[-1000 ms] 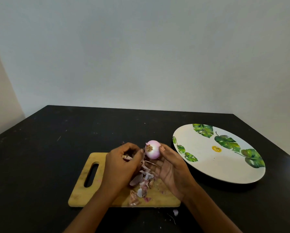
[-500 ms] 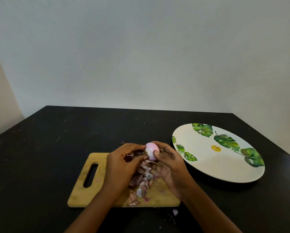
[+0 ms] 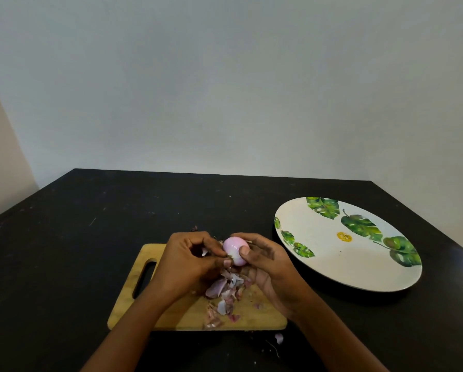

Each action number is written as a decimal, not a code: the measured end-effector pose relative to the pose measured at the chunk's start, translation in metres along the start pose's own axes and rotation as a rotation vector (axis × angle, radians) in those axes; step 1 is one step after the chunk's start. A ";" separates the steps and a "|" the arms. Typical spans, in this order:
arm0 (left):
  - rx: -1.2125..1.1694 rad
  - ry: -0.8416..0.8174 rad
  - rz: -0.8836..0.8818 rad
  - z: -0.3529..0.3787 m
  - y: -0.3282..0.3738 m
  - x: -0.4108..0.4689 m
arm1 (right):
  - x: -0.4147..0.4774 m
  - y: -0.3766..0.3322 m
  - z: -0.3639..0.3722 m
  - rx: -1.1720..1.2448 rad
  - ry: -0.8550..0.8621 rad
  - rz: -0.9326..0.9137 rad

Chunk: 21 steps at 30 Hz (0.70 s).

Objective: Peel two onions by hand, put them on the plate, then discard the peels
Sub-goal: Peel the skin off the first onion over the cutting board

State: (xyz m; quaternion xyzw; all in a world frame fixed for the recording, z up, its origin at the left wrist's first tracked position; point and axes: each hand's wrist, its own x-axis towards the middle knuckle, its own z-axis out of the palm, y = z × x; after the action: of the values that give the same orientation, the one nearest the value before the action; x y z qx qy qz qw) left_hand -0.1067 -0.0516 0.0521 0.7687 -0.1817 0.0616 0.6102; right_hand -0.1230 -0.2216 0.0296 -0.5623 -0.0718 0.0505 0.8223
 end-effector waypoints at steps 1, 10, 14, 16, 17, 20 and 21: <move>0.009 0.010 0.009 0.001 -0.001 0.000 | 0.000 0.001 0.000 -0.002 0.010 -0.010; 0.151 0.154 0.083 0.019 -0.012 -0.005 | 0.005 0.008 0.000 -0.056 0.211 -0.087; 0.245 0.110 0.140 0.023 -0.017 -0.006 | 0.006 0.003 -0.002 0.064 0.271 -0.077; 0.334 0.080 0.228 0.024 -0.016 -0.008 | 0.006 0.002 -0.002 0.099 0.282 -0.077; 0.387 0.069 0.276 0.024 -0.016 -0.008 | 0.006 0.001 -0.002 0.114 0.284 -0.076; 0.471 0.102 0.307 0.025 -0.017 -0.010 | 0.006 0.001 -0.002 0.164 0.281 -0.067; 0.441 0.129 0.281 0.025 -0.016 -0.009 | 0.006 0.000 -0.002 0.179 0.278 -0.064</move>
State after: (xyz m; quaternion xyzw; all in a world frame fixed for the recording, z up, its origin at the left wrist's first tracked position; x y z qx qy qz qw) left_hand -0.1127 -0.0705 0.0287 0.8449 -0.2295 0.2324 0.4236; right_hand -0.1166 -0.2219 0.0290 -0.4859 0.0295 -0.0478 0.8722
